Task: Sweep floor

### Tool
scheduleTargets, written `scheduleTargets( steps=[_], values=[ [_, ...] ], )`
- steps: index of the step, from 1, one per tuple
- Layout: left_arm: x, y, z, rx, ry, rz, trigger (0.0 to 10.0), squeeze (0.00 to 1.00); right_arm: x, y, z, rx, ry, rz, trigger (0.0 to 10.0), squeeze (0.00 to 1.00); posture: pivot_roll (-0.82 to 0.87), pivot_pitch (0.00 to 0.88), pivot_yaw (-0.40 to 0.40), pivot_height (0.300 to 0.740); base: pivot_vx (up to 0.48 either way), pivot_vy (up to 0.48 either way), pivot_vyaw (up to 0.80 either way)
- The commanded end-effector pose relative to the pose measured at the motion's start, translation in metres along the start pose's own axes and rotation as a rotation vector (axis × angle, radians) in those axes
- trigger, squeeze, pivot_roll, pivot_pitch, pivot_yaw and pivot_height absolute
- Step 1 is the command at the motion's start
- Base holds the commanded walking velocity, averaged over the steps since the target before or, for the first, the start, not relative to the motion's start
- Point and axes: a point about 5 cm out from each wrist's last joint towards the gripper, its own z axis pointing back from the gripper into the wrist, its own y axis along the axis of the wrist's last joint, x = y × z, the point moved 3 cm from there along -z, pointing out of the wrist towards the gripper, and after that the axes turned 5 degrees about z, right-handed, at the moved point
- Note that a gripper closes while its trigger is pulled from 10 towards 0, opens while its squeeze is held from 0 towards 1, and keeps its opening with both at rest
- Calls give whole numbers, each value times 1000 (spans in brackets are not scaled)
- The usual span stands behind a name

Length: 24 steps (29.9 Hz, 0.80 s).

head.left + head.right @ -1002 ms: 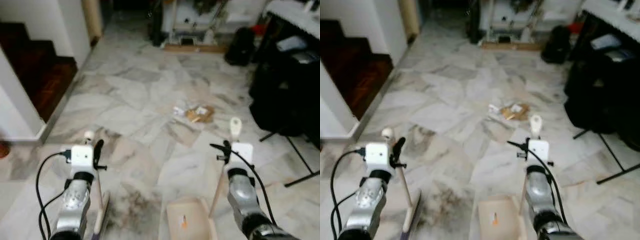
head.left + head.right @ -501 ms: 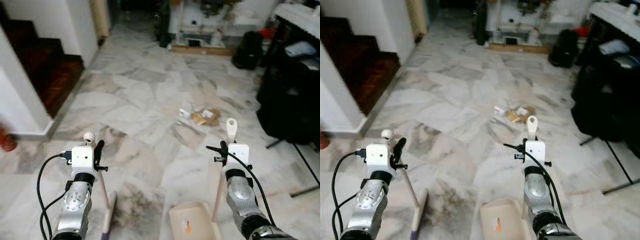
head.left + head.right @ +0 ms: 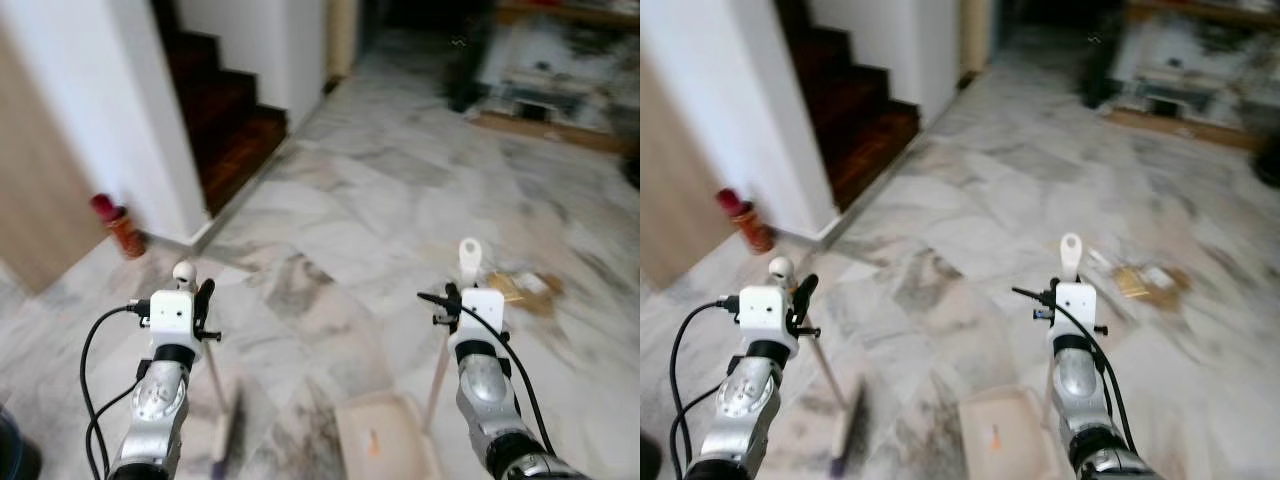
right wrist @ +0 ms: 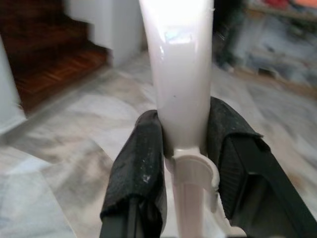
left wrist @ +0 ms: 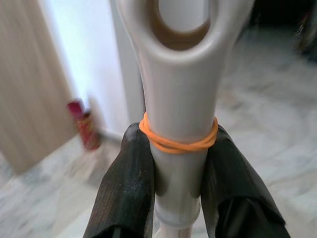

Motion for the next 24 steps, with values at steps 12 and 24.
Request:
scheduleTargets(
  steps=[12,24],
  values=[
    [15,17,-10,71,-46,-14,10000,0,19,-2,0,5,-43,-3,10000,0,87,0,-44,740,447,0,0],
    [15,16,-9,69,-43,-12,10000,0,15,0,-1,14,-23,-15,10000,0,89,0,-49,740,449,0,0]
  ],
)
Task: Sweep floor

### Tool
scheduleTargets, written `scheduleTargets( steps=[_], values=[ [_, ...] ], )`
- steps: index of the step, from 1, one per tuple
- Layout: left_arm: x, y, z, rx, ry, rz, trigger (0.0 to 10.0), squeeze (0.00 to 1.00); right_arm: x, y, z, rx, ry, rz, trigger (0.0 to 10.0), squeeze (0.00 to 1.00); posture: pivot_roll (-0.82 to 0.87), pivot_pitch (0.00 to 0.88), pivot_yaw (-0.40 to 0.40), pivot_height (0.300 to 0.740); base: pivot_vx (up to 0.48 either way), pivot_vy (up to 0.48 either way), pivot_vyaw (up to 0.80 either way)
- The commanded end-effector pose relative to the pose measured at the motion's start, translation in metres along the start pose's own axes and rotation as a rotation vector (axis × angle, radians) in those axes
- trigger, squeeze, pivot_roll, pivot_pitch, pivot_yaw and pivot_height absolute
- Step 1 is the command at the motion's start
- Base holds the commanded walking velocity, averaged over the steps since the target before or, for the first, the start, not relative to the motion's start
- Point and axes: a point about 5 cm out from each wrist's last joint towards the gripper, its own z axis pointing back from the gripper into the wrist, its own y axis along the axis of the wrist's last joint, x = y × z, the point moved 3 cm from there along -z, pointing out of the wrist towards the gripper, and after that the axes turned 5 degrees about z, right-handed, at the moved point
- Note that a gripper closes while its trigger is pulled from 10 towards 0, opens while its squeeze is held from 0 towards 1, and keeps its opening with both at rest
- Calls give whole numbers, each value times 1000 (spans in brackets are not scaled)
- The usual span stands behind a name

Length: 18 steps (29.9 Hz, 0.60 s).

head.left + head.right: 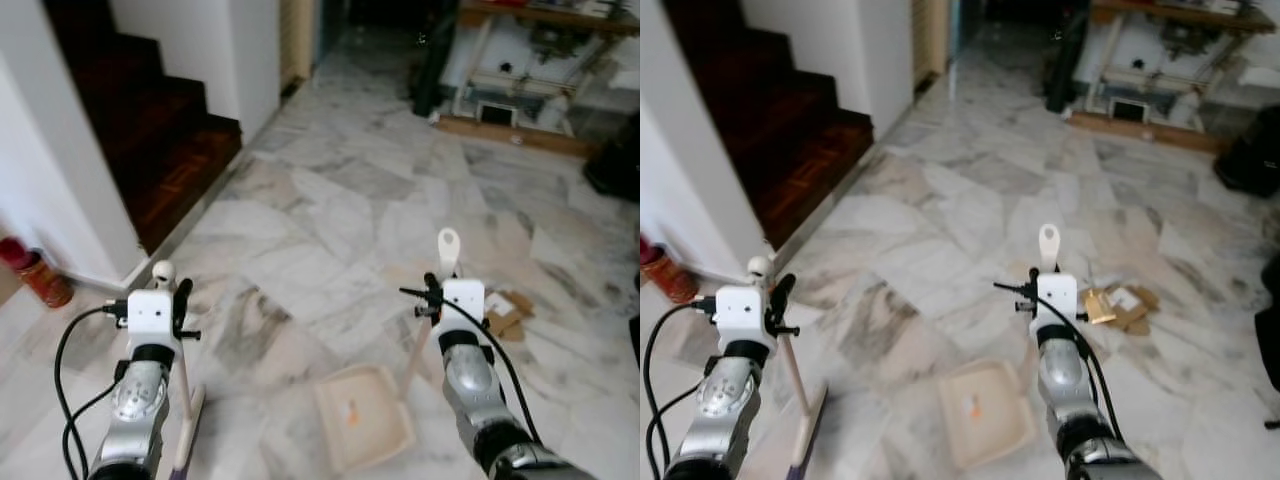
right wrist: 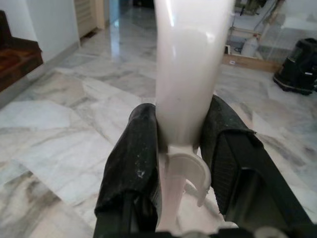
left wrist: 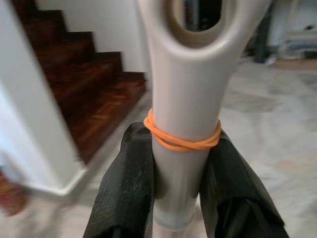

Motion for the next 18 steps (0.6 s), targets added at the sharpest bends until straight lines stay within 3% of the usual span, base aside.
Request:
scheduleTargets(
  steps=[1,18],
  values=[
    [-12,10,-3,41,25,-10,10000,0,-3,22,-10,82,11,6,10000,0,89,0,-49,740,450,0,0],
    [-12,11,-4,45,31,-8,10000,0,-3,39,-15,153,3,-11,10000,0,92,0,-50,740,448,0,0]
  ],
)
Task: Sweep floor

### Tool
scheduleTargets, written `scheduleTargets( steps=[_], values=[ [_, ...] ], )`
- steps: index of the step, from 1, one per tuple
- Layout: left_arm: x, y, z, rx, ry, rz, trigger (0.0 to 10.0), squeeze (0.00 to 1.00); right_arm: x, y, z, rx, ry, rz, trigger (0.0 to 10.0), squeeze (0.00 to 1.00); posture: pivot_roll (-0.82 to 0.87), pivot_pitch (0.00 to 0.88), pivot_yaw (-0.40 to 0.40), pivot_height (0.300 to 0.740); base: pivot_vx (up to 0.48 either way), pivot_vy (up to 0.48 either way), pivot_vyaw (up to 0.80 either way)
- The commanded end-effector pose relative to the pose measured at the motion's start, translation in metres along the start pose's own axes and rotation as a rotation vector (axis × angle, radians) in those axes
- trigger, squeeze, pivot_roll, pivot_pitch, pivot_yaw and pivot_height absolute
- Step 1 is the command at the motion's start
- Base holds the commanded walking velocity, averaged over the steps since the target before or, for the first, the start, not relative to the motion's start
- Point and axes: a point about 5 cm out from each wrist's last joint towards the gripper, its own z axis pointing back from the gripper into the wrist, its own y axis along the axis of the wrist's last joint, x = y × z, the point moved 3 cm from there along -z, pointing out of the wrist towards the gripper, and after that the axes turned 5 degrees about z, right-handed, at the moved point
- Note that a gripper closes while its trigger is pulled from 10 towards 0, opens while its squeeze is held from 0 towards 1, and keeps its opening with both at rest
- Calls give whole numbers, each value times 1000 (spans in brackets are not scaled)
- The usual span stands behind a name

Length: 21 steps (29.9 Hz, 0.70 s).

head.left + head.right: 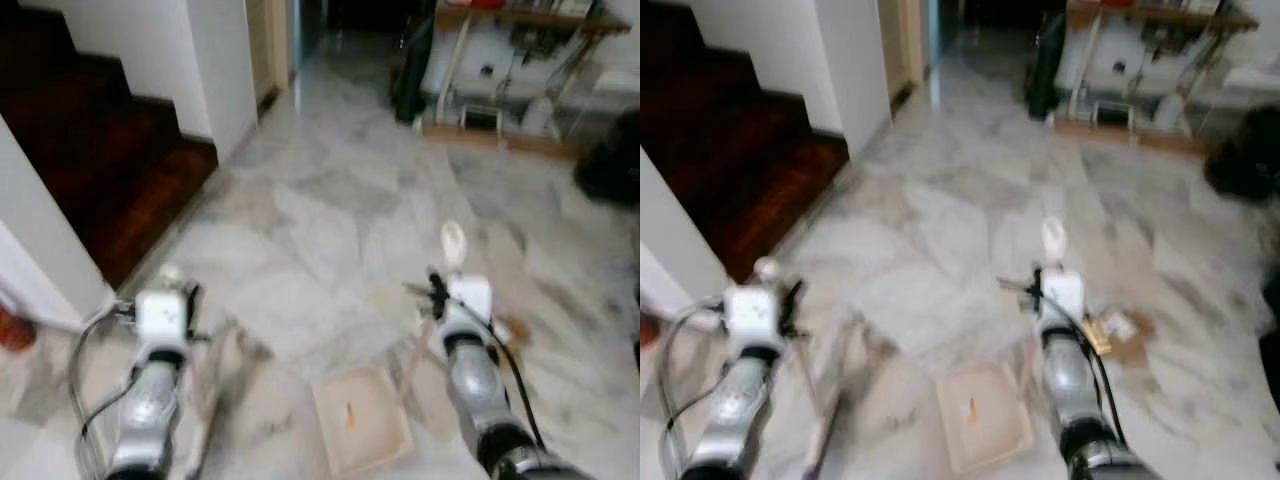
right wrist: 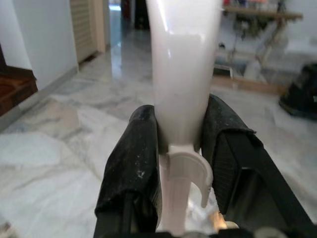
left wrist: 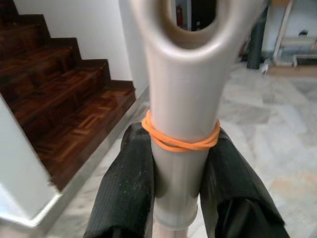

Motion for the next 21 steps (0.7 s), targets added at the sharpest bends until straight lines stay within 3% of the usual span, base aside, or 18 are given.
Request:
scheduleTargets(
  steps=[1,10,21],
  values=[
    [-10,10,-4,41,21,-24,10000,0,-1,18,-7,76,-1,3,10000,0,92,0,-50,740,446,0,0],
    [-10,11,-3,42,23,-25,10000,0,0,17,-7,71,-9,-14,10000,0,88,0,-49,740,443,0,0],
    [-10,11,-3,47,27,-16,10000,0,1,16,-7,61,-8,-15,10000,0,91,0,-50,740,364,0,-742]
  ],
)
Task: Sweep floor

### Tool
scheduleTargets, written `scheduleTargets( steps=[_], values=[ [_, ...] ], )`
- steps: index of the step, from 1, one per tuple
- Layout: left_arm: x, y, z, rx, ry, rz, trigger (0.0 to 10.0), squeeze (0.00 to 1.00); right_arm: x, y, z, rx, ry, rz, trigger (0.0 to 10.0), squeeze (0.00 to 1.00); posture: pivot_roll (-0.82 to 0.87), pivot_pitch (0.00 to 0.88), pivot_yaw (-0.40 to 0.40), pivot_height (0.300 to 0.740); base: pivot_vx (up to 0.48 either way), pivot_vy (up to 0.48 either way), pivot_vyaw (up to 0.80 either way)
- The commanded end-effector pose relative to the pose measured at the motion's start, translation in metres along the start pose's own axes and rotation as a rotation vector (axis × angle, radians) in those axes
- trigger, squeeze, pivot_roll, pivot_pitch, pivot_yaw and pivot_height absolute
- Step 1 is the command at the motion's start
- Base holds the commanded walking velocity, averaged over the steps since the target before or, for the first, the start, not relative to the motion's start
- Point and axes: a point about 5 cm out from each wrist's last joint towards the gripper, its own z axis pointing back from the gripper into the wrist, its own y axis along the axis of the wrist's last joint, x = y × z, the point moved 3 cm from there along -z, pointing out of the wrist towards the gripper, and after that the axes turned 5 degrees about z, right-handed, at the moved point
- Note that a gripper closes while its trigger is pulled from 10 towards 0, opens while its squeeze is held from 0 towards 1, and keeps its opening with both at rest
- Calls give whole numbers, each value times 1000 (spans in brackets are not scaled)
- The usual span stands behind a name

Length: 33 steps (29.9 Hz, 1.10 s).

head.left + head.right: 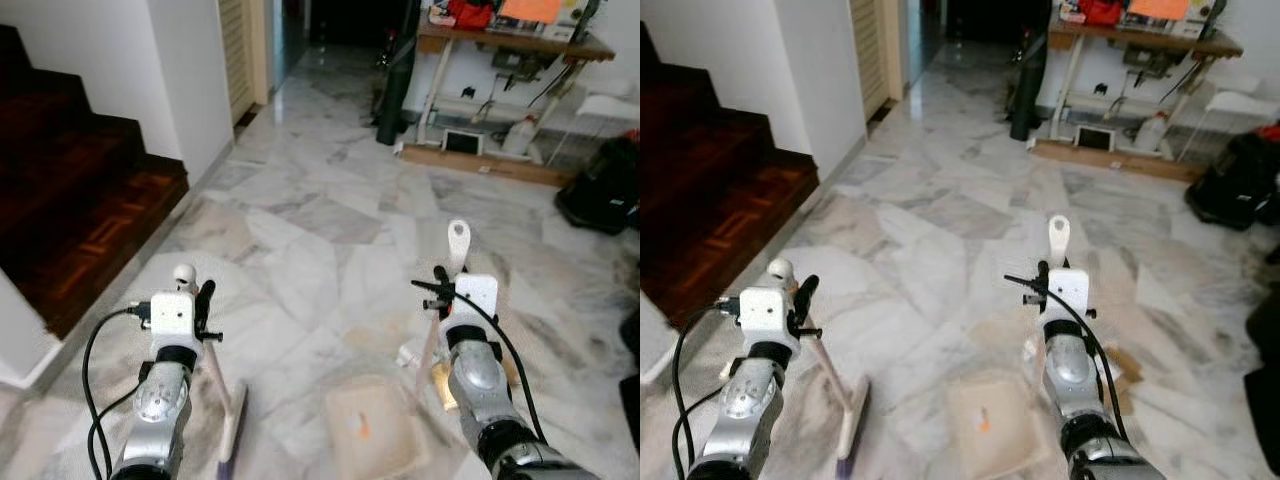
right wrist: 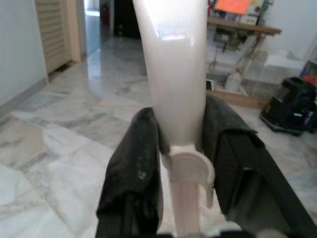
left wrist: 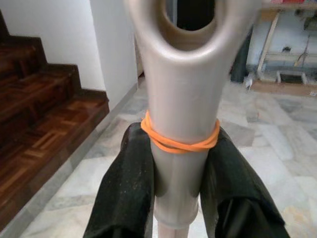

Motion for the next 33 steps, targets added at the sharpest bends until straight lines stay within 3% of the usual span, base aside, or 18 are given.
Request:
scheduleTargets(
  steps=[1,9,25,33],
  values=[
    [9,13,-7,60,-29,-2,10000,0,12,8,-5,35,-41,-9,10000,0,90,0,-49,740,0,0,-800],
    [9,14,-7,63,-34,3,10000,0,13,8,-5,32,-45,-9,10000,0,87,0,-47,740,0,0,-800],
    [10,15,-8,62,-38,5,10000,0,11,8,-5,30,-46,-9,10000,0,89,0,-47,740,0,0,-50],
    [10,14,-8,56,-38,8,10000,0,11,7,-4,24,-45,-9,10000,0,89,0,-46,740,0,0,-800]
  ],
)
